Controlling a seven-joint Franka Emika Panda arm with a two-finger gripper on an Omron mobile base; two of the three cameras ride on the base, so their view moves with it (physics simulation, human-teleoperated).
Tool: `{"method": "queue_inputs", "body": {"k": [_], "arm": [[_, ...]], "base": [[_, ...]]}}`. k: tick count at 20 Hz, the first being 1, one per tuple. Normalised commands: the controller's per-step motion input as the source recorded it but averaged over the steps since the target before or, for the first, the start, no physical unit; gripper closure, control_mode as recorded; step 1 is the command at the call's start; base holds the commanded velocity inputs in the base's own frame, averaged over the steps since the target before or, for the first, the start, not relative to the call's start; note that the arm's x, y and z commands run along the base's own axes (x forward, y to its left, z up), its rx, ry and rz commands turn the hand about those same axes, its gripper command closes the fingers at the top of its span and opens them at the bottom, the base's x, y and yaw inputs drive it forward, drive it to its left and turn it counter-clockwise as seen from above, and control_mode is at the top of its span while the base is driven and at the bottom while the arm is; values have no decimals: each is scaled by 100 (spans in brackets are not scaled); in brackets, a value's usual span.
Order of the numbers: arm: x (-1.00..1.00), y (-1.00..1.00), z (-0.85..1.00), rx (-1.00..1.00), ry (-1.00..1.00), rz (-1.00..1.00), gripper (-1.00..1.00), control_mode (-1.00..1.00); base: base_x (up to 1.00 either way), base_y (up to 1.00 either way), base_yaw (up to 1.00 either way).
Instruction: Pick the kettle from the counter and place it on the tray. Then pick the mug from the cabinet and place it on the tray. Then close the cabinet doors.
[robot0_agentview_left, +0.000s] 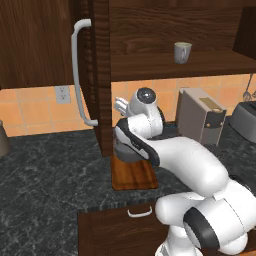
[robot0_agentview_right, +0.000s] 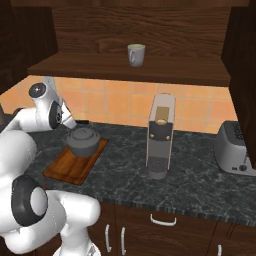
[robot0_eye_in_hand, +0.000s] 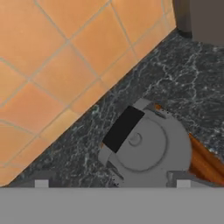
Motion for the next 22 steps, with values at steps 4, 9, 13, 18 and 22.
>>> {"method": "queue_inputs", "body": {"k": [4,9,13,18,22], "arm": [[-100,-65,76,-5,0,0,-100,-100],[-85,-62,64,-7,0,-1,-100,-100],[-10,-40,-1,-2,0,2,-100,-100],[-9,-47,57,-13,-9,18,-100,-100],[0,-72,100,-22,-6,4,-100,-100]], "base": [[0,0,0],[0,0,0],[0,0,0],[0,0,0],[0,0,0]]}}
